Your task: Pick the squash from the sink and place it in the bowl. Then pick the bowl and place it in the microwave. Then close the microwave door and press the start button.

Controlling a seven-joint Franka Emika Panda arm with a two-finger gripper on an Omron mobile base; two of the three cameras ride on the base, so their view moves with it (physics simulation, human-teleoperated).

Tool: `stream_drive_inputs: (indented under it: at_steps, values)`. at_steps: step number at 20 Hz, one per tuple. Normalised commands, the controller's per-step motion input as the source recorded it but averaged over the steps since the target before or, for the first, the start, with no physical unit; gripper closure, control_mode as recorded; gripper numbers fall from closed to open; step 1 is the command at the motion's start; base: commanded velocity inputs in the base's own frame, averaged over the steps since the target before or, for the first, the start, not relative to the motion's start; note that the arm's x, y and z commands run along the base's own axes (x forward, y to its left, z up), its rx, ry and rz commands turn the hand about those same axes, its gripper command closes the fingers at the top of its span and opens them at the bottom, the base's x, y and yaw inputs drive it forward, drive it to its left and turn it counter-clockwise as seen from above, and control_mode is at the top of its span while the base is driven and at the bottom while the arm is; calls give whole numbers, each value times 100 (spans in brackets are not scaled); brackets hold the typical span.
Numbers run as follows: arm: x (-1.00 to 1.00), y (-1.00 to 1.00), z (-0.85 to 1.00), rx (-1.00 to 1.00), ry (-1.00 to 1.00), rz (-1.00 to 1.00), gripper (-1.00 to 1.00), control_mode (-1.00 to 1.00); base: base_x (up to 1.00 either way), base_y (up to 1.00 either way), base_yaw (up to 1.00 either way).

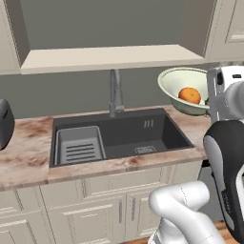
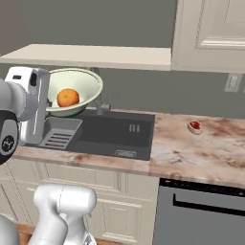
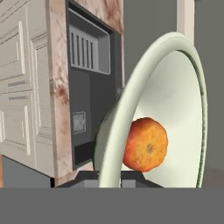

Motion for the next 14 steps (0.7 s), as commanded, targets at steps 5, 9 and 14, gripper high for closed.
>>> stream_drive_inputs:
  at_steps: [5,9,14]
  values:
    - [0,0,0,0,0,0,100,100,-17,-1,58]
    - [0,0,0,0,0,0,100,100,-19,0,85]
    - [0,0,0,0,0,0,100,100,-8,0,84]
